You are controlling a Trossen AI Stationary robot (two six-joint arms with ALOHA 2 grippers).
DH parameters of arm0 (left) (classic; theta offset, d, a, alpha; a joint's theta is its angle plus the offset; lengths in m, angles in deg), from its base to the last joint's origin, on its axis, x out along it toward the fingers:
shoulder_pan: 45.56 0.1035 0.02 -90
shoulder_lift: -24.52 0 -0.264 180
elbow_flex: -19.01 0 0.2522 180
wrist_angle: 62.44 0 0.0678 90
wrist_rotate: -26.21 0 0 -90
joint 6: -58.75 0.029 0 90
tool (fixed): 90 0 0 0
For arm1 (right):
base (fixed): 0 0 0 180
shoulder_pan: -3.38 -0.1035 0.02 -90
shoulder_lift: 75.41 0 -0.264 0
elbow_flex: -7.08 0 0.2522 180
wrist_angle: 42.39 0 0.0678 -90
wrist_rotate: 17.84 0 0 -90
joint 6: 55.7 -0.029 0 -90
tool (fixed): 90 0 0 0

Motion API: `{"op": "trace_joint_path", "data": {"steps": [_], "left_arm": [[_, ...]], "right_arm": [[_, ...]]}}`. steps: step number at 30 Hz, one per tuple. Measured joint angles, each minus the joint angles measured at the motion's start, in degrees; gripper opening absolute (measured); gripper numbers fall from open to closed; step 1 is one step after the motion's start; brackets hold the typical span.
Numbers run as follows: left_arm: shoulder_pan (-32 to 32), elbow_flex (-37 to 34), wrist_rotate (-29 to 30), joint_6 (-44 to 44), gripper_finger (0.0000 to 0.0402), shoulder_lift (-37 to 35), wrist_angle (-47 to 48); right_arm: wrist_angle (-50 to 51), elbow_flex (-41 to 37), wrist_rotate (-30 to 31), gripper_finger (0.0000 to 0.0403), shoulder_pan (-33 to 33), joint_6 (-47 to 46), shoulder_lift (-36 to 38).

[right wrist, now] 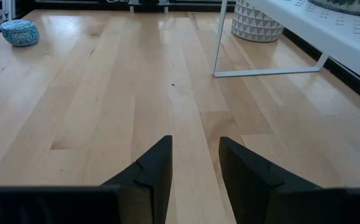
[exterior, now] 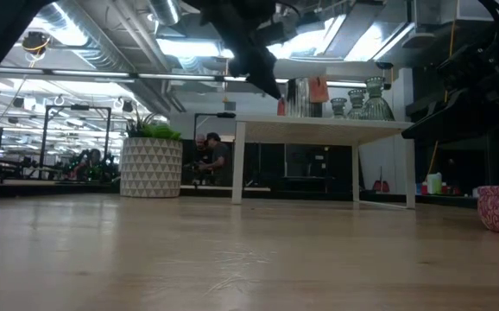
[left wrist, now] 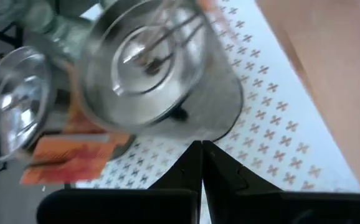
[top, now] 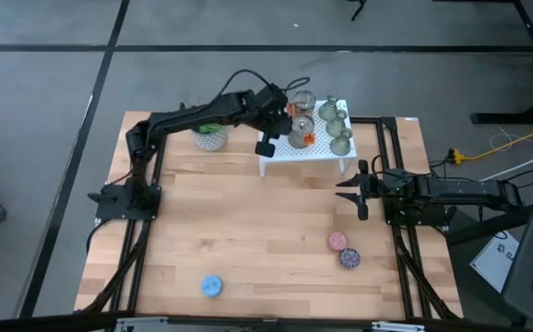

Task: Pick & Place candle stick holders
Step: Put the silver scented candle on the shelf aligned with the other silver scented candle, then put the blue scented candle on the shelf

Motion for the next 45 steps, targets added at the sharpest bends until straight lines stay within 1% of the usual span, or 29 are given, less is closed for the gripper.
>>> {"op": "trace_joint_path", "data": {"steps": [4, 11, 14, 20, 25, 31, 37, 41, 45], "left_arm": [[-0.63, -0.02, -0.36, 0.54, 0.0002, 0.48, -1.15], [-1.11, -0.02, -0.52, 0.27, 0.0002, 0.48, -6.27], [-1.07, -0.02, -0.51, 0.15, 0.0003, 0.48, -6.46], [-2.81, -0.02, -0.3, -0.97, 0.0002, -0.23, -1.4], [-7.54, -0.02, 1.3, -0.11, 0.0002, -2.77, 1.66], [-12.17, -0.02, 1.59, 0.12, 0.0002, -3.73, 3.43], [-13.71, -0.02, 4.64, 0.14, 0.0002, -3.71, 8.26], [-13.51, -0.02, 4.29, -1.41, 0.0002, -4.19, 12.42], [-12.76, -0.75, 4.19, -3.82, 0.0002, -4.52, 14.17]], "right_arm": [[0.0, -0.01, 0.0, 0.0135, -0.01, 0.01, 0.01], [0.0, -0.02, -0.02, 0.0135, -0.01, 0.0, 0.0], [0.0, -0.02, -0.01, 0.0135, -0.01, 0.0, 0.0], [0.0, -0.01, 0.0, 0.0135, 0.01, 0.0, 0.0], [-0.02, -0.02, -0.02, 0.0135, 0.0, 0.0, 0.0], [0.0, 0.0, 0.0, 0.0135, 0.01, 0.0, 0.0], [0.0, -0.02, -0.02, 0.0135, -0.01, 0.02, 0.0], [0.0, -0.02, -0.02, 0.0135, 0.01, 0.0, 0.0], [0.0, -0.02, 0.0, 0.0135, 0.0, 0.02, 0.01]]}}
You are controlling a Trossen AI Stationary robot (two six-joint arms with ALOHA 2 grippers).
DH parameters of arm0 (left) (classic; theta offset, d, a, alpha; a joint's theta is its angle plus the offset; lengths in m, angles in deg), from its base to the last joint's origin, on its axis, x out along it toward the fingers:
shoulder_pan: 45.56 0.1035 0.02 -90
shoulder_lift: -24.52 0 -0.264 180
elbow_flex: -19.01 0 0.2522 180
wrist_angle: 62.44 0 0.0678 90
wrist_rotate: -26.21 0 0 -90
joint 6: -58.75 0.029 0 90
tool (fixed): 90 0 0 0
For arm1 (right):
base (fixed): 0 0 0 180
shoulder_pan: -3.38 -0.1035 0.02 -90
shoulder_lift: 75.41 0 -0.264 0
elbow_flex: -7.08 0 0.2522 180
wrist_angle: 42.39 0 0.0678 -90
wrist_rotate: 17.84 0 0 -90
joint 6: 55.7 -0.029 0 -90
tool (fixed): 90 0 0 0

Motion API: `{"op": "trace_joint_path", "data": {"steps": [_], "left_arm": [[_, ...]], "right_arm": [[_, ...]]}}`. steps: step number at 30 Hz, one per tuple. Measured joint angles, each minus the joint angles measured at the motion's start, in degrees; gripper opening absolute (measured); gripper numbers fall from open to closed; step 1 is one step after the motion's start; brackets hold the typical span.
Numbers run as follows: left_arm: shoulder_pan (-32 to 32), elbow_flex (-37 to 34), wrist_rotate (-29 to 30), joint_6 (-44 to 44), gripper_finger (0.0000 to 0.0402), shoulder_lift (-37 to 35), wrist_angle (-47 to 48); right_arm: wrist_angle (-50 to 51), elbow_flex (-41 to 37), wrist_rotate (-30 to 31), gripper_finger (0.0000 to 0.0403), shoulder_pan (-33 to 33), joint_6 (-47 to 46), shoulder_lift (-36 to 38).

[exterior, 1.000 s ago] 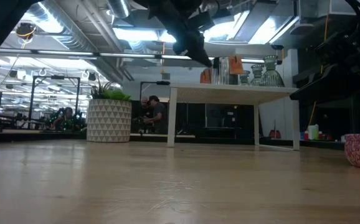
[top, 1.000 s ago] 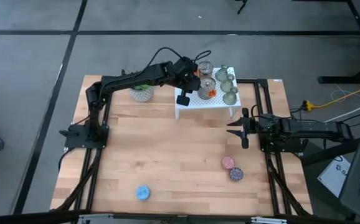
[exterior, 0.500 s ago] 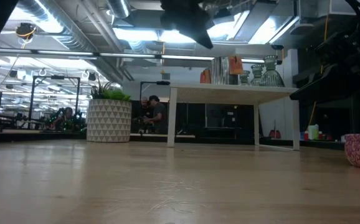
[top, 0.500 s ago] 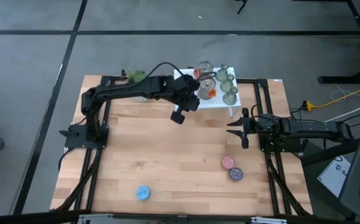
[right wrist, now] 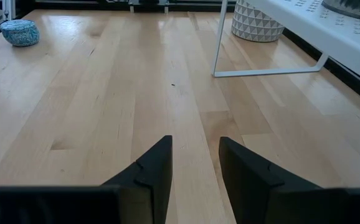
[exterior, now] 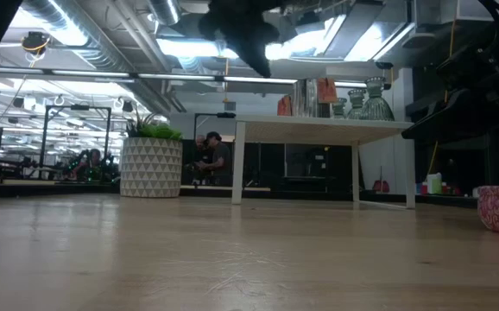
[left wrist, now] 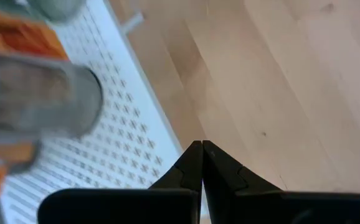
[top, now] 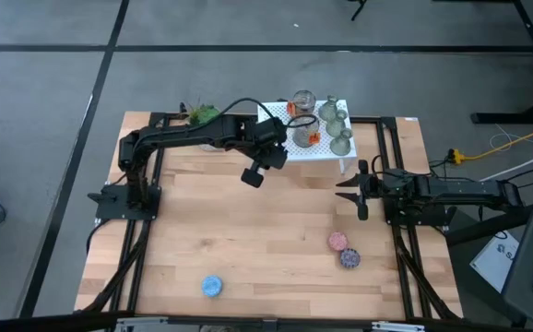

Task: Pick & Place candle stick holders
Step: Put the blue scented candle on the shelf

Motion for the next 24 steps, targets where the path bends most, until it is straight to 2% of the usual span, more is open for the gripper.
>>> {"op": "trace_joint_path", "data": {"steps": [6, 14, 18, 24], "left_arm": [[0.17, -7.57, 0.26, -3.8, 0.0001, -1.02, -4.41], [-3.64, -19.06, 4.64, -9.93, 0.0002, -3.4, -15.33], [-6.07, -21.71, 7.9, -12.78, 0.0002, -5.45, -19.69], [-10.81, -21.83, 9.87, -19.66, 0.0002, -6.97, -22.18]], "right_arm": [[0.0, 0.0, 0.0, 0.0135, 0.01, 0.0, -0.01], [0.0, 0.0, -0.05, 0.0135, 0.01, -0.02, -0.06], [-0.01, 0.01, -0.06, 0.0135, 0.01, -0.02, -0.06], [0.0, 0.0, -0.56, 0.0135, 0.01, 0.0, -0.06]]}}
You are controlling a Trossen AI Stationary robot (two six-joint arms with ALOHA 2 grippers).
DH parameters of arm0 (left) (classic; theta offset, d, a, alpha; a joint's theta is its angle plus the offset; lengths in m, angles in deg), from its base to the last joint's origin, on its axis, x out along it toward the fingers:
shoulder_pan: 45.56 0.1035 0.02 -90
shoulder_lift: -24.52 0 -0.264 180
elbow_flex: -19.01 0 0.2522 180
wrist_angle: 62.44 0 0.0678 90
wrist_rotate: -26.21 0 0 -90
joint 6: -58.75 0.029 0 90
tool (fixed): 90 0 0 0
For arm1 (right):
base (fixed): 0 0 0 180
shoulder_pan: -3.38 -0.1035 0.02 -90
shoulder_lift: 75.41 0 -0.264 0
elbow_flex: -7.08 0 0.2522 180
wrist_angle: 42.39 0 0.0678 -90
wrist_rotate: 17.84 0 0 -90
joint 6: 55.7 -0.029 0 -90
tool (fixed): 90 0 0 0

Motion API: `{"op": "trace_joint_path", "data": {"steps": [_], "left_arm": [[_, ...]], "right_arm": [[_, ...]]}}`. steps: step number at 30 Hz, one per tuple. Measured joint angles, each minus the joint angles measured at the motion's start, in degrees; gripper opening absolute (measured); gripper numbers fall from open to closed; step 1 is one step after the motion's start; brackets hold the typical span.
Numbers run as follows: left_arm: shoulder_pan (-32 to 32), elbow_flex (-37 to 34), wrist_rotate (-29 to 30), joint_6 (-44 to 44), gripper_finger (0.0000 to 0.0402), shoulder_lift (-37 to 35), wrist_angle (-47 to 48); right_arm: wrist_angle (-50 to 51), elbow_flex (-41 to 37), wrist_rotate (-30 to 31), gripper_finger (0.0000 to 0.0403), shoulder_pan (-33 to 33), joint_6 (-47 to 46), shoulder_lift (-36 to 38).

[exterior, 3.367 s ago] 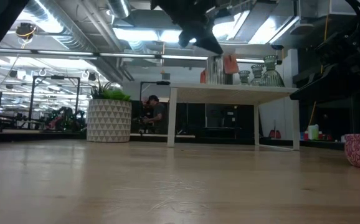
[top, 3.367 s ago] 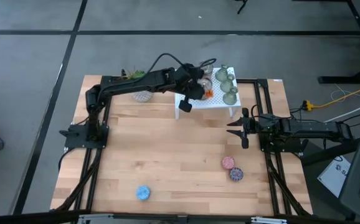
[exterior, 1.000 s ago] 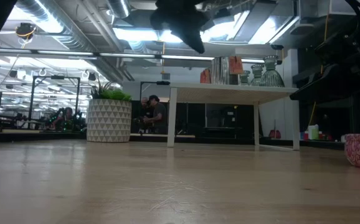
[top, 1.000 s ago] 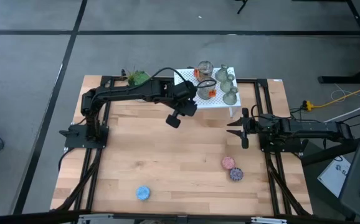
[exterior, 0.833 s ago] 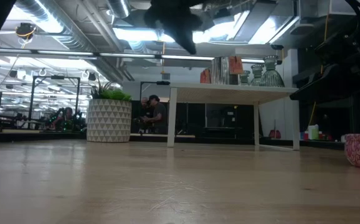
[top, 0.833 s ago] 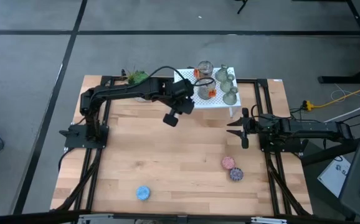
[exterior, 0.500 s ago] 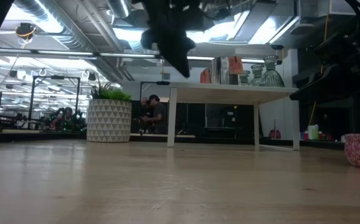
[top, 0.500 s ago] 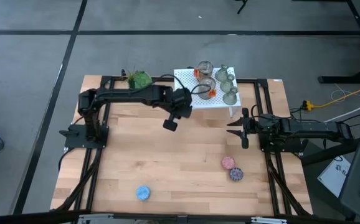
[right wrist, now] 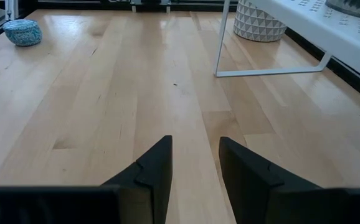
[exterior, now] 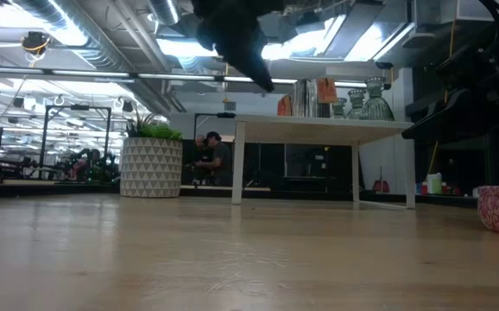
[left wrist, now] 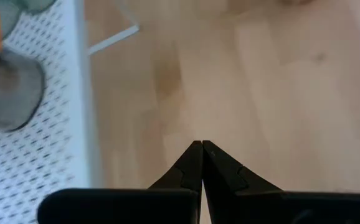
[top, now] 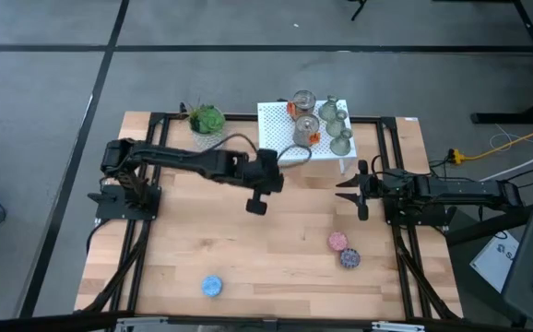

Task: Pick & Place candle stick holders
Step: Put the blue scented candle on the shelf

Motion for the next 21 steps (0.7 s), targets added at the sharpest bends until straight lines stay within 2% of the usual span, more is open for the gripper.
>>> {"op": "trace_joint_path", "data": {"steps": [8, 15, 21], "left_arm": [[-12.08, -0.07, 8.28, -5.59, 0.0002, 0.68, -0.8], [-23.95, -0.02, 11.21, -9.95, 0.0002, 0.55, -0.08], [-33.25, -0.02, 11.69, -20.11, 0.0003, 0.55, 3.71]], "right_arm": [[0.0, 0.0, 0.01, 0.0135, 0.0, 0.0, 0.0], [0.0, 0.01, 0.02, 0.0135, 0.0, -0.02, 0.0], [0.0, 0.02, 0.03, 0.0135, 0.0, -0.01, 0.0]]}}
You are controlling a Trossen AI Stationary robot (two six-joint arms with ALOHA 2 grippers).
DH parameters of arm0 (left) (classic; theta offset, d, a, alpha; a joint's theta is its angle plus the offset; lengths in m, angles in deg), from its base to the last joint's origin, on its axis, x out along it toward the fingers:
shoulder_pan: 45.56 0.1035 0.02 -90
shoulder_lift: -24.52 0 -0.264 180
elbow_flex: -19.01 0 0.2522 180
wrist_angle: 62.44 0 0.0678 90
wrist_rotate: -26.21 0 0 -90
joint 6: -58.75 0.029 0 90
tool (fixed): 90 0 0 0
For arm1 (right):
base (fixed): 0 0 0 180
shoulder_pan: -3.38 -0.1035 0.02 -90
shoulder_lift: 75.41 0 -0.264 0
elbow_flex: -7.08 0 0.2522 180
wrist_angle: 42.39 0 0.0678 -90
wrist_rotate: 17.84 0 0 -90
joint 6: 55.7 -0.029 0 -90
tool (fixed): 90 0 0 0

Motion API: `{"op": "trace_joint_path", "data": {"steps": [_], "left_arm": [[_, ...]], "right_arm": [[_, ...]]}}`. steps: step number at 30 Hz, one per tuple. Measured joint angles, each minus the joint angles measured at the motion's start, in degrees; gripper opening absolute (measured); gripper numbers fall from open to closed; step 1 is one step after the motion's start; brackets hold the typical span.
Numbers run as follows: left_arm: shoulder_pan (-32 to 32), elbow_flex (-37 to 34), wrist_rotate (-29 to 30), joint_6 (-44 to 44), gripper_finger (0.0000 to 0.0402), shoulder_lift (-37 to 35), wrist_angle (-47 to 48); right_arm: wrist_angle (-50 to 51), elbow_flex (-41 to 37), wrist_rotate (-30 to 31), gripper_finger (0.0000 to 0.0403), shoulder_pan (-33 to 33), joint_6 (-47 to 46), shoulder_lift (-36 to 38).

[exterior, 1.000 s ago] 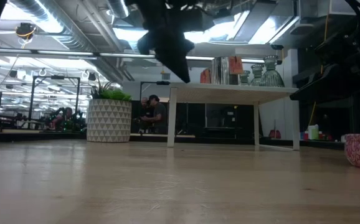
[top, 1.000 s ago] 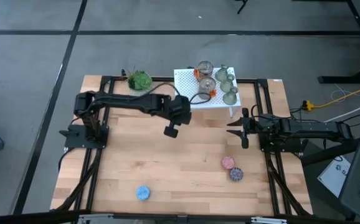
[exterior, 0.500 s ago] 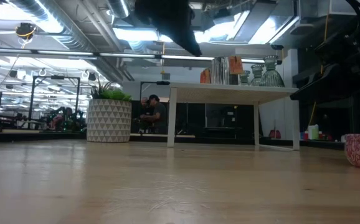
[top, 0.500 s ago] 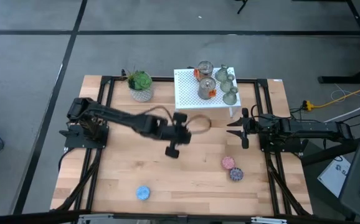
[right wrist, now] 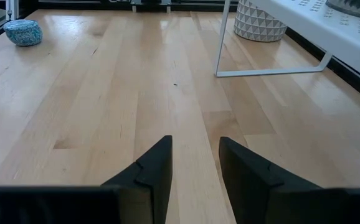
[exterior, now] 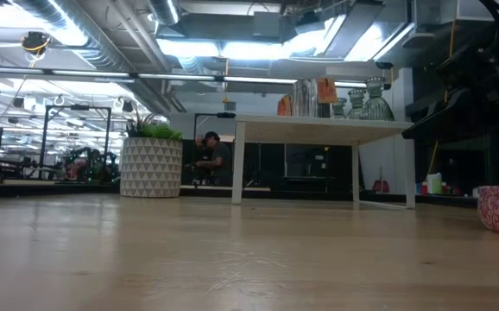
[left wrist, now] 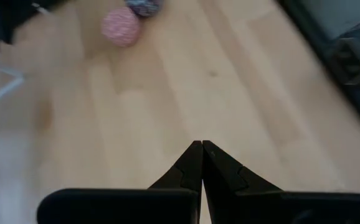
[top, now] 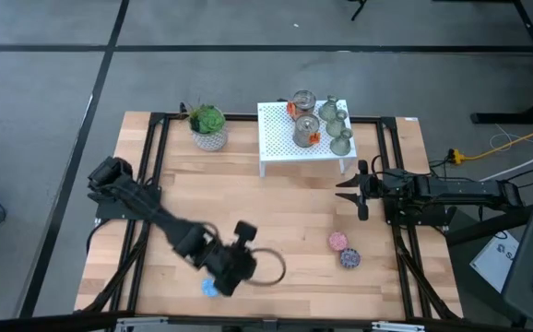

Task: Pick & Place candle stick holders
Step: Put the blue scented candle on the shelf

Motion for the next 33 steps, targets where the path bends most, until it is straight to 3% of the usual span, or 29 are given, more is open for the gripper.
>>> {"op": "trace_joint_path", "data": {"steps": [11, 19, 23, 33], "left_arm": [[-13.49, 0.0, -0.14, -23.29, 0.0014, 0.0, 5.02], [-21.2, 0.07, -0.24, -40.83, 0.0075, 3.87, 9.01], [-22.97, 0.07, -1.18, -44.7, 0.012, 8.1, 8.82], [-23.62, 0.07, 1.73, -44.95, 0.0208, 13.47, 8.24]], "right_arm": [[0.0, -0.02, 0.0, 0.0135, 0.0, 0.0, 0.0], [0.0, -0.01, 0.02, 0.0135, 0.0, -0.01, 0.0], [0.0, -0.02, 0.02, 0.0135, 0.0, -0.01, 0.0], [0.02, -0.02, 0.02, 0.0135, 0.0, -0.01, 0.0]]}}
